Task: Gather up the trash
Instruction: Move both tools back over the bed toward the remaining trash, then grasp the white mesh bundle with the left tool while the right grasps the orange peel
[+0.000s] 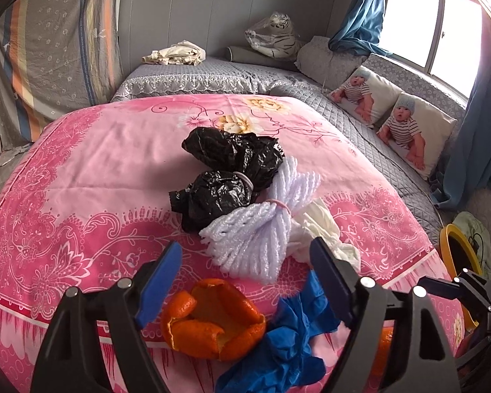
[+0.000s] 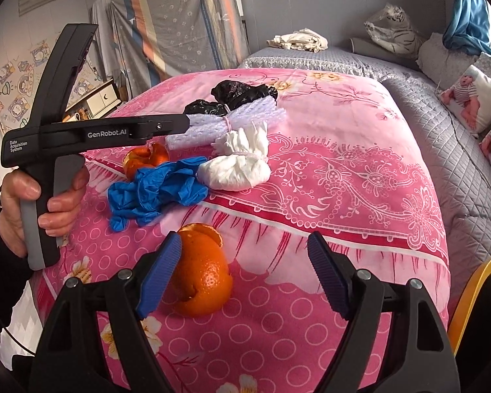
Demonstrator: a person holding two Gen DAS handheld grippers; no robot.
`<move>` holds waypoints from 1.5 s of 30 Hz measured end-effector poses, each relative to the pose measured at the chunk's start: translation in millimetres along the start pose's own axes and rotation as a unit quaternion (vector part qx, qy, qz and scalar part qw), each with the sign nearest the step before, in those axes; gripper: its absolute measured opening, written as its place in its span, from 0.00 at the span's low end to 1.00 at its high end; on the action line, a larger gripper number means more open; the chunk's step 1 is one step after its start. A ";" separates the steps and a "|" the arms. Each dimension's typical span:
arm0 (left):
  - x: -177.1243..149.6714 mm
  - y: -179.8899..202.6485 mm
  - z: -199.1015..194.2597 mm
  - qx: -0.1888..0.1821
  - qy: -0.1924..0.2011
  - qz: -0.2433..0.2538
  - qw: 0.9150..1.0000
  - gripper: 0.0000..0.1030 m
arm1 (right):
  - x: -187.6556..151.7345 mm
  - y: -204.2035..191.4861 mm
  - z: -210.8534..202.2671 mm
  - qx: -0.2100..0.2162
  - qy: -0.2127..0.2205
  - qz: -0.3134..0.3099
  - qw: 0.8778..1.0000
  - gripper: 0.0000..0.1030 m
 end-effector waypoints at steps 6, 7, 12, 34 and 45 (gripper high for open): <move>2.0 5.5 7.9 -0.008 -0.011 0.006 1.000 0.63 | -3.6 -7.2 5.6 0.019 -0.014 0.001 1.000 0.73; 2.9 7.2 9.6 -0.009 -0.013 0.007 1.000 0.59 | -4.4 -8.0 7.2 0.022 -0.016 0.001 1.000 0.72; 0.4 15.4 18.9 -0.011 -0.026 0.019 0.999 0.43 | -3.2 -12.1 9.6 0.031 -0.018 0.002 0.999 0.67; 9.0 54.6 32.6 -0.020 -0.032 0.040 0.998 0.02 | -4.7 -35.4 22.1 0.081 -0.046 0.014 0.996 0.32; 19.7 35.8 9.6 -0.012 -0.005 0.005 1.000 0.02 | -0.5 -26.1 3.4 0.071 -0.029 0.022 0.997 0.27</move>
Point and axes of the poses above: each gripper's, at about its wrist camera, not at the fingertips, and z roughly the way its jaws point, y to its right, x to its top, the point moved 8 cm from there along z, roughly the way its jaws point, and after that the axes turned 9 degrees about y, right-handed, at the moved point
